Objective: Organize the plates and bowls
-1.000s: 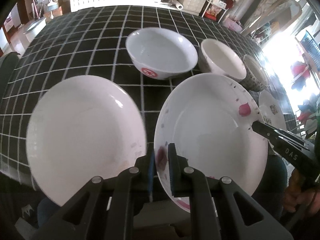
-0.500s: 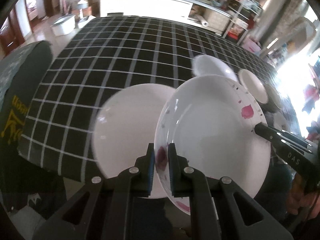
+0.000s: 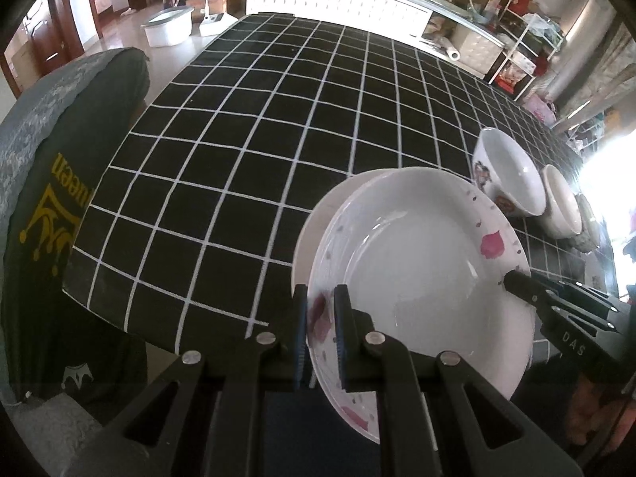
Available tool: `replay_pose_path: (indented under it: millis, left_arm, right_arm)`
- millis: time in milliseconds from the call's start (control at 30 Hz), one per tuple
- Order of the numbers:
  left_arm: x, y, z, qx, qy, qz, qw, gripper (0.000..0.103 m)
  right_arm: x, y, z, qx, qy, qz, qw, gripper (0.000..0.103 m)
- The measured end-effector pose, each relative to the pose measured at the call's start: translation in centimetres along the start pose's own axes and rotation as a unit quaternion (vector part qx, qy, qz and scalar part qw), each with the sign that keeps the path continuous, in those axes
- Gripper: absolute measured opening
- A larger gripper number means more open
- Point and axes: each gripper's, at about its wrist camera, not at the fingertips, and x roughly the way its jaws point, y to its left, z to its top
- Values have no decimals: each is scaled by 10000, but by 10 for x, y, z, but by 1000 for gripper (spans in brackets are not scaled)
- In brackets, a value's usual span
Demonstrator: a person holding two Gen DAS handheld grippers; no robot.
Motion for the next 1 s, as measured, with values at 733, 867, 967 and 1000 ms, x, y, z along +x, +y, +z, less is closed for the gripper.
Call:
replay_pose_path:
  millis: [733,867,967,1000]
  left_arm:
    - [22,5,11,-99,53,113,9999,9]
    - [21,6,12,-96,56,54,9999,9]
    - [18,6,11,-144,1,64,9999,9]
    - [15,7,12,-177,-27,88,9998,9]
  right_arm:
    - [20,9,10,-170,61,-72,9998,18]
    - [19,7,9,-205,48,-50,9998,18]
    - [17,4,7,-156,64,26,9999,18]
    - [15,3,7,-140,50,35,9999,18]
